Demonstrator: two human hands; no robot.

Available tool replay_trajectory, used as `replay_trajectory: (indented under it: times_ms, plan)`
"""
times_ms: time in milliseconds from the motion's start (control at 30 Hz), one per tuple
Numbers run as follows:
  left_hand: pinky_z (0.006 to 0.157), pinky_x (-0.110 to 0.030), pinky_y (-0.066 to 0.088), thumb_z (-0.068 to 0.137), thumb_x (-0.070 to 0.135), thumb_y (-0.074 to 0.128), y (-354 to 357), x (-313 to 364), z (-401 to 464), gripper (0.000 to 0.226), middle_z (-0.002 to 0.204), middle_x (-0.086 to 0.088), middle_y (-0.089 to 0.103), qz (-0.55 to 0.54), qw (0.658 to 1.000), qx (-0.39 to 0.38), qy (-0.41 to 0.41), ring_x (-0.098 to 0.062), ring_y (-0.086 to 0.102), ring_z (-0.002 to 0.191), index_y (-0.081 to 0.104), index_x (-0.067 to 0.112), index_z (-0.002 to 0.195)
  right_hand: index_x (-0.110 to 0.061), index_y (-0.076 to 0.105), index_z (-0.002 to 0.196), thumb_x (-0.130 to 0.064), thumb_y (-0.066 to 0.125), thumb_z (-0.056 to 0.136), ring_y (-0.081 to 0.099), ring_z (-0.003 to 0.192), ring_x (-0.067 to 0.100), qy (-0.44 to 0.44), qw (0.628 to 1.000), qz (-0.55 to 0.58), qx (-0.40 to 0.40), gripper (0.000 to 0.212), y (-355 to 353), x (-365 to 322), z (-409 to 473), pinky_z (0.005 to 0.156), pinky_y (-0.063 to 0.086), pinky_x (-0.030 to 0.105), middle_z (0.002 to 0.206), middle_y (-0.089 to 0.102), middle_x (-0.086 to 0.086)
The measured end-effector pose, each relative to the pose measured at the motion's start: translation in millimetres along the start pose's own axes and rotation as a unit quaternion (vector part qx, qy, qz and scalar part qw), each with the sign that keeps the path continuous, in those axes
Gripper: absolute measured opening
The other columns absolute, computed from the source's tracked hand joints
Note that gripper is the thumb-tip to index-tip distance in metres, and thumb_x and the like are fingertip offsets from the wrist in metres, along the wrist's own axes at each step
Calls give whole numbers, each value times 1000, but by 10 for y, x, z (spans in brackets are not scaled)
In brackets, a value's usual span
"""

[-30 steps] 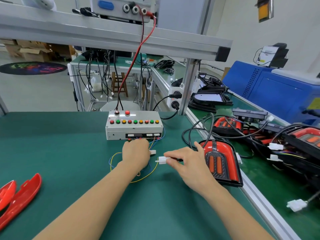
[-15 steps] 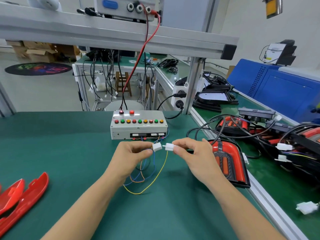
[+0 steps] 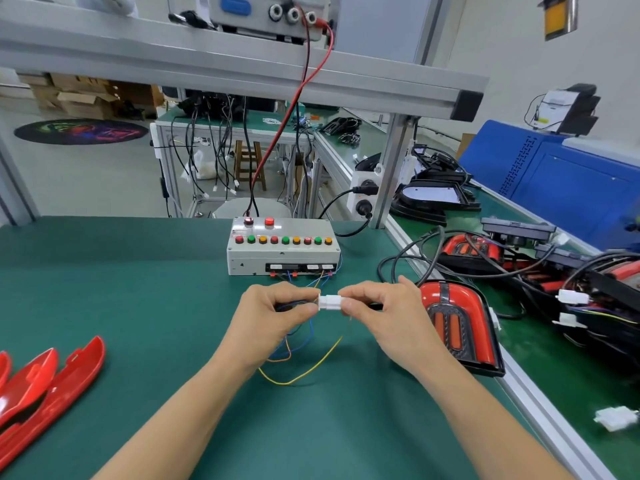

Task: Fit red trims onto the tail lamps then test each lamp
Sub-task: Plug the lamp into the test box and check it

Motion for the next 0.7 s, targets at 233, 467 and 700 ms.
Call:
replay_trajectory:
  times_ms: [233,467,700]
  plan:
    - [72,-21,45,78,-2,72,6,-41,0,24,83,-13,71,-25,1000,-8,-15,-10,58,73,77,21,85,-50,63,78,-24,67,89,58,86,0,-23,999,29,-11,29,63,-16,6,111,5,25,78,70,-16]
    - [65,-15,40,80,-2,70,-42,-198,35,20,73,-5,65,0,998,-31,-48,-8,51,68,77,16,87,-27,75,92,-23,66,91,56,84,11,-6,1000,13,-6,10,235,109,-16,112,5,22,82,71,1]
    - [75,-25,47,81,5,71,-73,-334,160,23,80,-2,74,72,995,21,-70,-11,61,73,76,27,82,-31,65,121,-30,57,96,47,117,5,-59,990,-126,28,26,231,63,-61,115,-15,30,115,62,-14]
Point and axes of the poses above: each hand's wrist, its own z-axis towards the middle knuckle, its own y-axis out of the palm, x = y × z, the point moved 5 cm from there along z, towards the middle knuckle
